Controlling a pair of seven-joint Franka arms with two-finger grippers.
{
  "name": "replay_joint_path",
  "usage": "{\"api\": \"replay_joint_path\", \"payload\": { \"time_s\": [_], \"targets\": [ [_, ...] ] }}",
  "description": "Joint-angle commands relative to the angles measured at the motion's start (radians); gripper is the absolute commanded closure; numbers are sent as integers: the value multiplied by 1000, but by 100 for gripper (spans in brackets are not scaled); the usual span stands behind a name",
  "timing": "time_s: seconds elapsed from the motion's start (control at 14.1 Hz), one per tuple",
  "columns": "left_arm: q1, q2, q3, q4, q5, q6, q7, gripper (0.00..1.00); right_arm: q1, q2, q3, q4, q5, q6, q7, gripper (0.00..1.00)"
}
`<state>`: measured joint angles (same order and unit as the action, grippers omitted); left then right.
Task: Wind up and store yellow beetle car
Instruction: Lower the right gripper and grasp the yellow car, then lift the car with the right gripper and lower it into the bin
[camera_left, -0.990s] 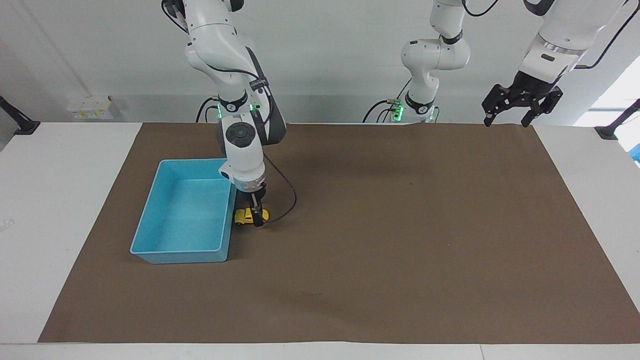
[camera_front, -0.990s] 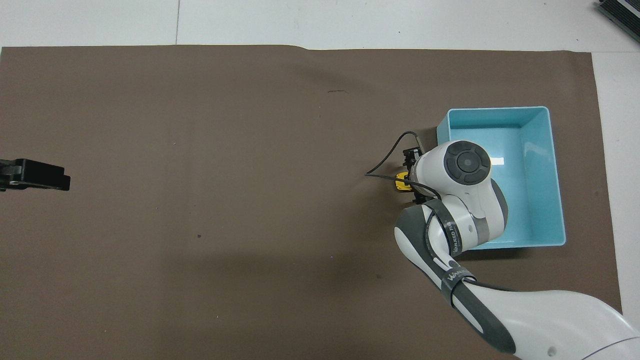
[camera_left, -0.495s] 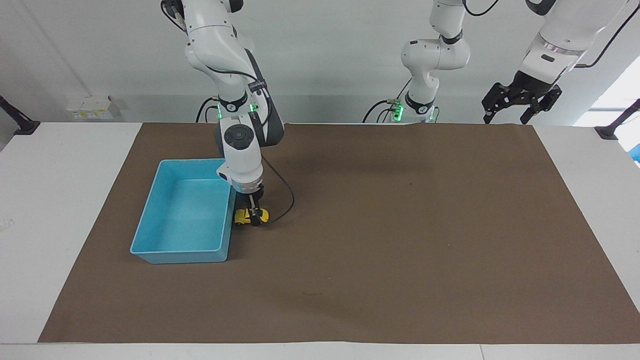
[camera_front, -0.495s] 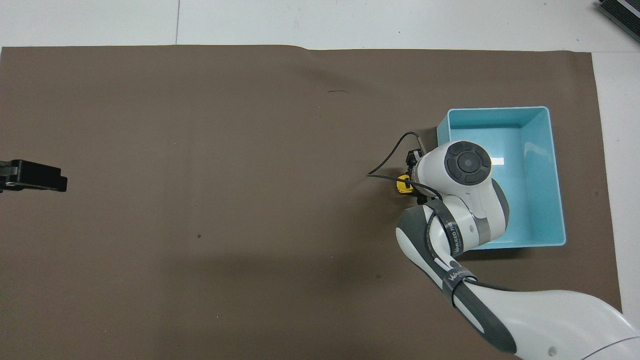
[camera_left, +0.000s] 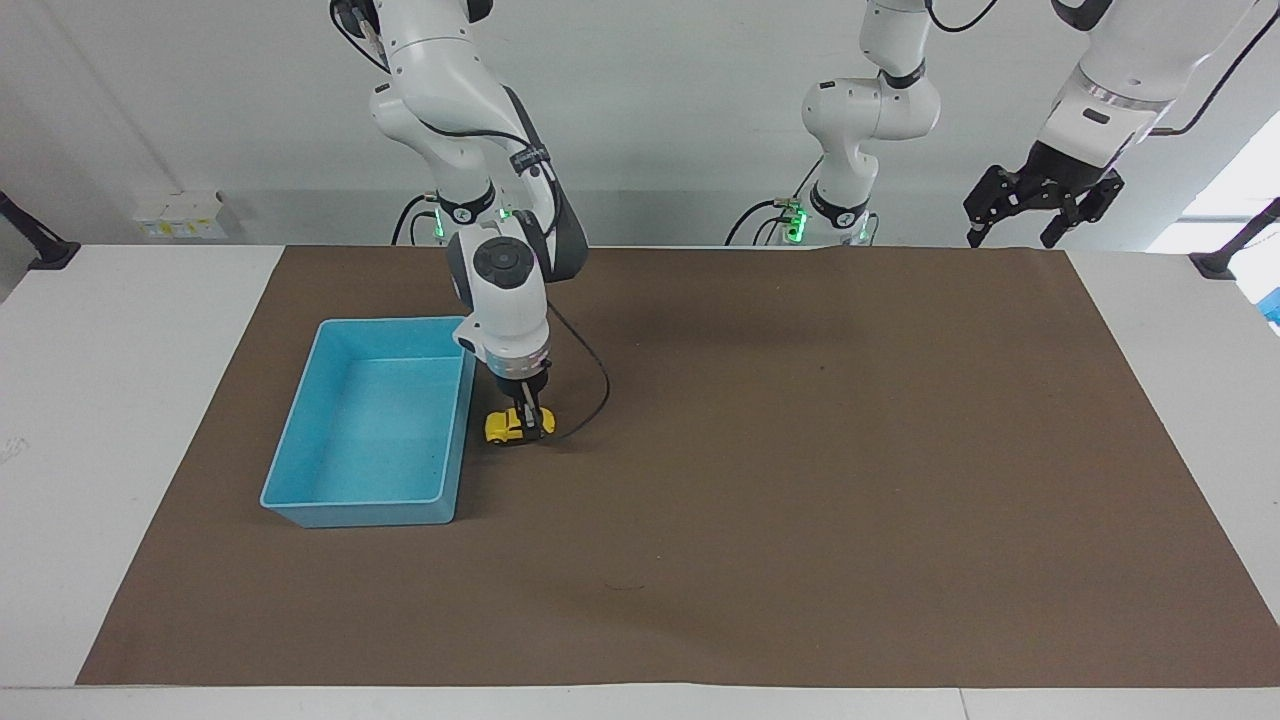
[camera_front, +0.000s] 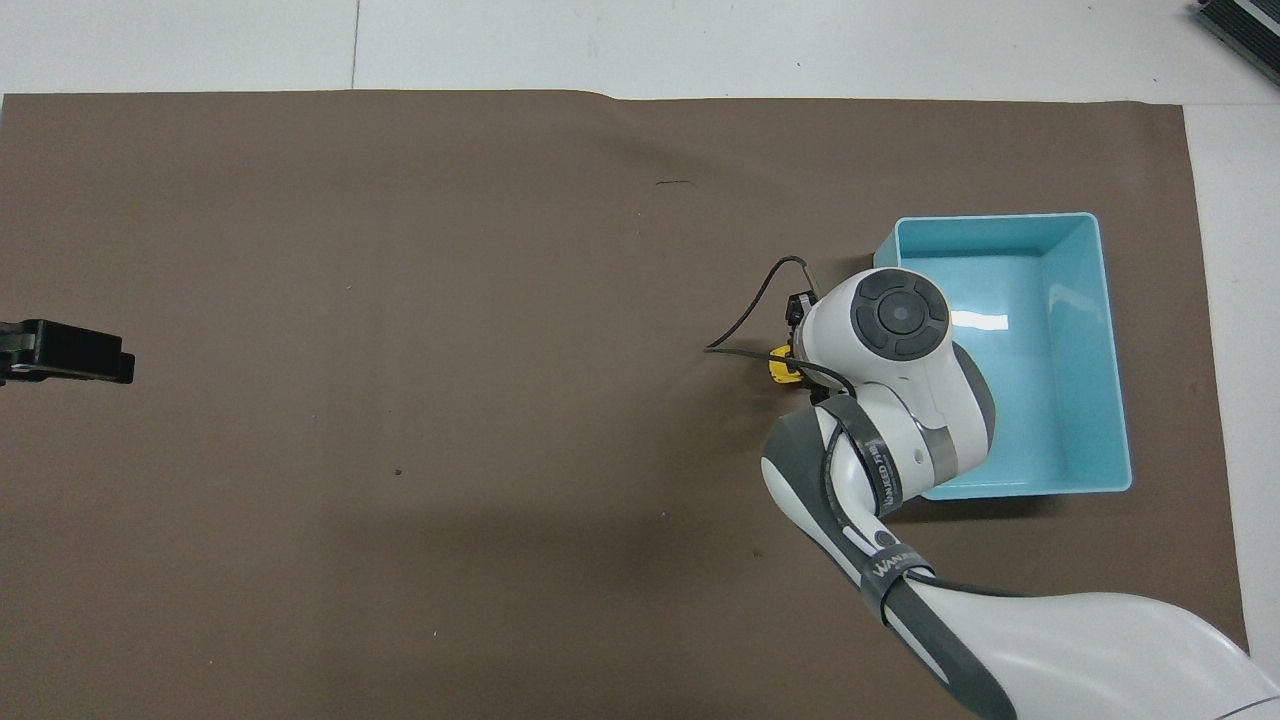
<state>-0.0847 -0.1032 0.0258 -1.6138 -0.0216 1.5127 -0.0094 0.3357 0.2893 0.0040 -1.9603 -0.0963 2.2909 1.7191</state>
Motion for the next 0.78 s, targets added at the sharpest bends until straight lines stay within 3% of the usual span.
{"api": "replay_joint_path", "payload": {
  "time_s": [0.0, 0.71],
  "targets": [
    [8, -12, -1, 2, -4, -20, 5, 0, -6, -36, 19, 32, -25, -63, 5, 100],
    [36, -15, -17, -6, -4, -36, 16, 0, -26, -193, 22, 44, 33, -249, -458, 100]
  ]
}}
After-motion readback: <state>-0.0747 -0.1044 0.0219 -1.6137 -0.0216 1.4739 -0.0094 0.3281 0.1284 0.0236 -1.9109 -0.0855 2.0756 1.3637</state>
